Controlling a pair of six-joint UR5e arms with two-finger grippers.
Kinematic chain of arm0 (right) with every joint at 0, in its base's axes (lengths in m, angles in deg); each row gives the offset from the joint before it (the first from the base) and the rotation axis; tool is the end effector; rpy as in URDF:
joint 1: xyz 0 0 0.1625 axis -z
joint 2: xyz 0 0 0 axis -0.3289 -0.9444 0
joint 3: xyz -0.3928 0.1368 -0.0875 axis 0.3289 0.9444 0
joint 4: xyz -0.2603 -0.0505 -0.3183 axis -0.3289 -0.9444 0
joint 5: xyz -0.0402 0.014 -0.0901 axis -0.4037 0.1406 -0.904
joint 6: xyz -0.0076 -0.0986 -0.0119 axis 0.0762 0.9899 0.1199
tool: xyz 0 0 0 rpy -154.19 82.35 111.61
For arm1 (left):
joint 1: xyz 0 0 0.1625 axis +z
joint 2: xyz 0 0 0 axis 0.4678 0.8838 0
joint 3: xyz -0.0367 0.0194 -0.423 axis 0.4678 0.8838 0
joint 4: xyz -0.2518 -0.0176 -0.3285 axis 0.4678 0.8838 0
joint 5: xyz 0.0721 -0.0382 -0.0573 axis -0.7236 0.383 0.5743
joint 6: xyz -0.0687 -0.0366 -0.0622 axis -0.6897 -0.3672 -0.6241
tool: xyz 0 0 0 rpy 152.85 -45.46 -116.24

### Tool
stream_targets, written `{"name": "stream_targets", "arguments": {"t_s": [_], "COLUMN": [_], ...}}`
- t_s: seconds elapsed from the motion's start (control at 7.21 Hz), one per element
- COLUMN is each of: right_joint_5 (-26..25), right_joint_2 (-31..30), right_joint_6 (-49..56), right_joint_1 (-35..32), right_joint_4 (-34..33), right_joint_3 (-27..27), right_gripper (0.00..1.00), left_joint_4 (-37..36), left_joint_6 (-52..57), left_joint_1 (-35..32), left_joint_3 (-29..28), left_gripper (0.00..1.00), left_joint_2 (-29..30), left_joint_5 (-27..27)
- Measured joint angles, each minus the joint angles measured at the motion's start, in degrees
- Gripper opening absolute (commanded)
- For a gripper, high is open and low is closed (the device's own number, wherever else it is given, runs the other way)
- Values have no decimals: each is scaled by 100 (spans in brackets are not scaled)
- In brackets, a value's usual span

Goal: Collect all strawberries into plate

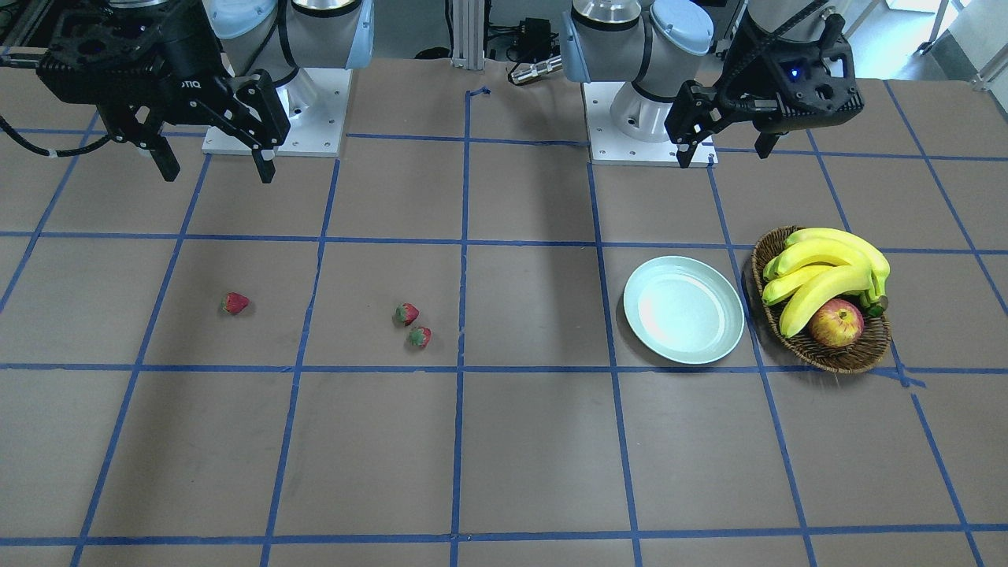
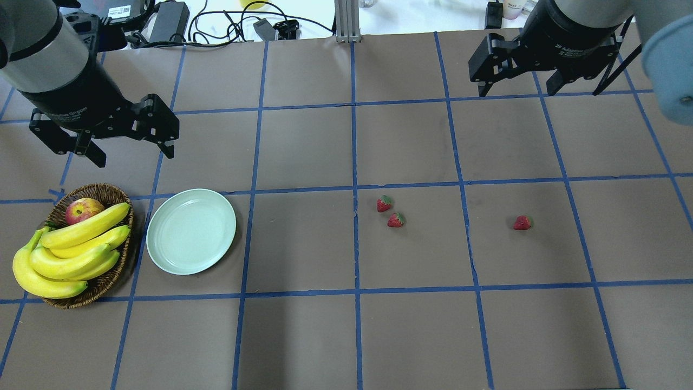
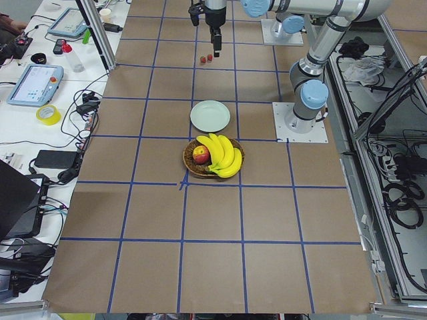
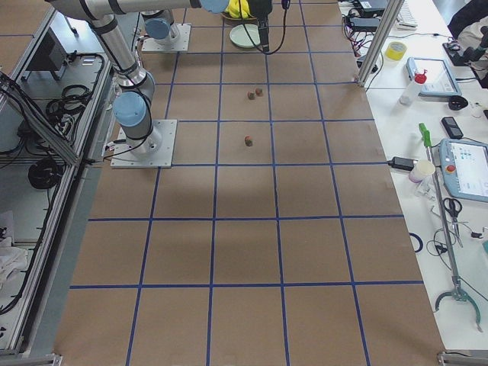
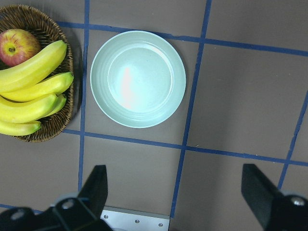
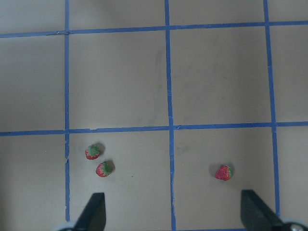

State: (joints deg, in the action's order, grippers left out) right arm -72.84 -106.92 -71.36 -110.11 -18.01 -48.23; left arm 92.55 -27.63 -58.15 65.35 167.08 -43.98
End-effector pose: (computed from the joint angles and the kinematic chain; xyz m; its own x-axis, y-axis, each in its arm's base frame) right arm 0.1423 -0.4697 0.5396 -0.9995 0.0224 -0.0237 0.0268 0.9779 -0.2072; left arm -0.0966 -0.4443 0.5150 -0.9871 -0.1470 -0.0636 -0.1470 0.9891 -0.0044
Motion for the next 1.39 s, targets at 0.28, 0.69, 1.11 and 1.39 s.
{"name": "stream_targets", "arguments": {"t_s": [0.28, 0.69, 1.11, 1.39], "right_joint_5": [-5, 0, -34, -105], "right_joint_2": [2, -3, -1, 2], "right_joint_6": [-6, -12, -27, -39], "right_joint_1": [6, 1, -15, -19], "right_joint_4": [2, 18, 78, 193], "right_joint_3": [-8, -9, 50, 87], "right_gripper": [100, 100, 100, 100], "left_joint_4": [-371, -512, -384, -310], "left_joint_6": [3, 8, 55, 81], "left_joint_1": [0, -69, -94, -96], "left_joint_3": [23, 52, -1, -14], "left_gripper": [100, 100, 100, 100], "left_joint_2": [103, 175, 193, 192], "left_joint_5": [8, 22, 14, 12]}}
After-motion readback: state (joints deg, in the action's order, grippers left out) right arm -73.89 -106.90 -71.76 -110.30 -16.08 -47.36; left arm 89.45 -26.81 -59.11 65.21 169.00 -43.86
